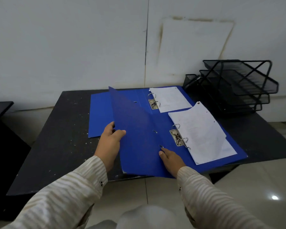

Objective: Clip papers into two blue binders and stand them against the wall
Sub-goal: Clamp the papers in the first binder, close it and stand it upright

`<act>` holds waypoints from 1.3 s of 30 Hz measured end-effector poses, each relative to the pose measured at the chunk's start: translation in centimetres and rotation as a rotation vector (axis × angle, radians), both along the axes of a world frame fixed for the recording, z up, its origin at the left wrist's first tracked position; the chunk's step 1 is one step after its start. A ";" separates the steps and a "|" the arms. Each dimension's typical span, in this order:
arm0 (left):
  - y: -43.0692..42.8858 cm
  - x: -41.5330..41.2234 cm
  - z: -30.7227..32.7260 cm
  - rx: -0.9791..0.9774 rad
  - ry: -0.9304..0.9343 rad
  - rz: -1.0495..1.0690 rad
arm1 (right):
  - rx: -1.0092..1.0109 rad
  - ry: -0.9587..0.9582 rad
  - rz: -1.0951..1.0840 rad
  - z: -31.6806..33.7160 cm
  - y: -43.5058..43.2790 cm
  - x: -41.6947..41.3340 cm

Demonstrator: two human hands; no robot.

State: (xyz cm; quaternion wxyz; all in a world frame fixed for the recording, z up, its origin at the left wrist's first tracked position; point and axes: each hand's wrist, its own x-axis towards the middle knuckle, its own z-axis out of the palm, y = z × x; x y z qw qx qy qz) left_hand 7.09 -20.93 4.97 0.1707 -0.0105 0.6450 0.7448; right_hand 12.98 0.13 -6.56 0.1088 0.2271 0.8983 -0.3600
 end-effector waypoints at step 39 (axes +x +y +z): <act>25.1 2.8 -12.0 -0.763 -0.025 -0.029 | -0.785 0.305 -0.135 9.9 31.2 1.7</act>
